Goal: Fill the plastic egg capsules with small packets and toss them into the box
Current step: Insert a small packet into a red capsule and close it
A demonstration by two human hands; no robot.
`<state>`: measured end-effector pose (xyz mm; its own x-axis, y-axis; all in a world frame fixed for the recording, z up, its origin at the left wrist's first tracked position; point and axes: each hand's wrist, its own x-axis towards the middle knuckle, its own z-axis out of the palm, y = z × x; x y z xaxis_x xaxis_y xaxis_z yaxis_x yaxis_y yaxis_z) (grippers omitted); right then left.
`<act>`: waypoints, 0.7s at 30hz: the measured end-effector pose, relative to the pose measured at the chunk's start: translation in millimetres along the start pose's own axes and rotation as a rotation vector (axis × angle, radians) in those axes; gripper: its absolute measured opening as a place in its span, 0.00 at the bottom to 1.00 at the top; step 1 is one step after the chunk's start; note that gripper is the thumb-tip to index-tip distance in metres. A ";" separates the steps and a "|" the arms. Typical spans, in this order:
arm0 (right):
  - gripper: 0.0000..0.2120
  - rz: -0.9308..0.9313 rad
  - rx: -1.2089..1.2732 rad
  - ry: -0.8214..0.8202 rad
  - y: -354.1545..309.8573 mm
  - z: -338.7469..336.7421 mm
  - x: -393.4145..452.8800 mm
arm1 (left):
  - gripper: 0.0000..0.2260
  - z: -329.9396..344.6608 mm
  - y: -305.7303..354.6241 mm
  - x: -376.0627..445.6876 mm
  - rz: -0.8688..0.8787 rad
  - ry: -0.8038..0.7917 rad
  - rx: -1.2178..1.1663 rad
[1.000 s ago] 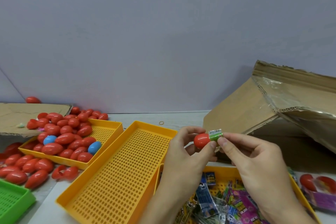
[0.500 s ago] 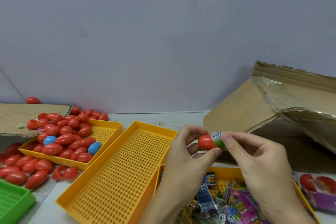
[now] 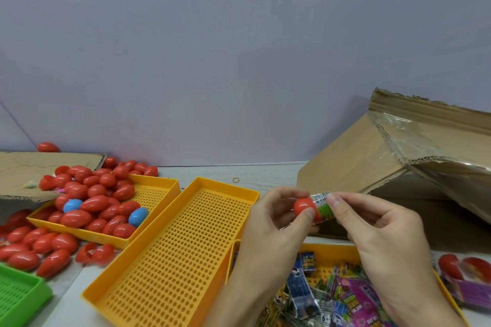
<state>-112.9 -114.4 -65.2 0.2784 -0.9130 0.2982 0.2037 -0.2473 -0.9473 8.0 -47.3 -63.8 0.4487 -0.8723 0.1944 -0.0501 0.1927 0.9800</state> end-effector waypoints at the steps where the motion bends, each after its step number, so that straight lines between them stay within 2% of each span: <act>1: 0.04 0.000 -0.003 0.000 0.3 -0.1 0.2 | 0.08 -0.3 0.2 0.0 0.000 0.003 0.006; 11: 0.07 -0.017 -0.001 -0.024 -1.6 0.2 0.1 | 0.08 -0.1 4.2 -2.5 -0.024 0.020 0.072; 21: 0.06 -0.028 -0.058 -0.070 3.6 -1.4 0.9 | 0.08 -0.1 0.0 0.4 0.035 -0.016 0.050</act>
<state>-113.2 -116.6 -68.5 0.3385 -0.8811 0.3303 0.1584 -0.2926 -0.9430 8.3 -47.6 -63.8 0.4317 -0.8725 0.2289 -0.1105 0.2007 0.9734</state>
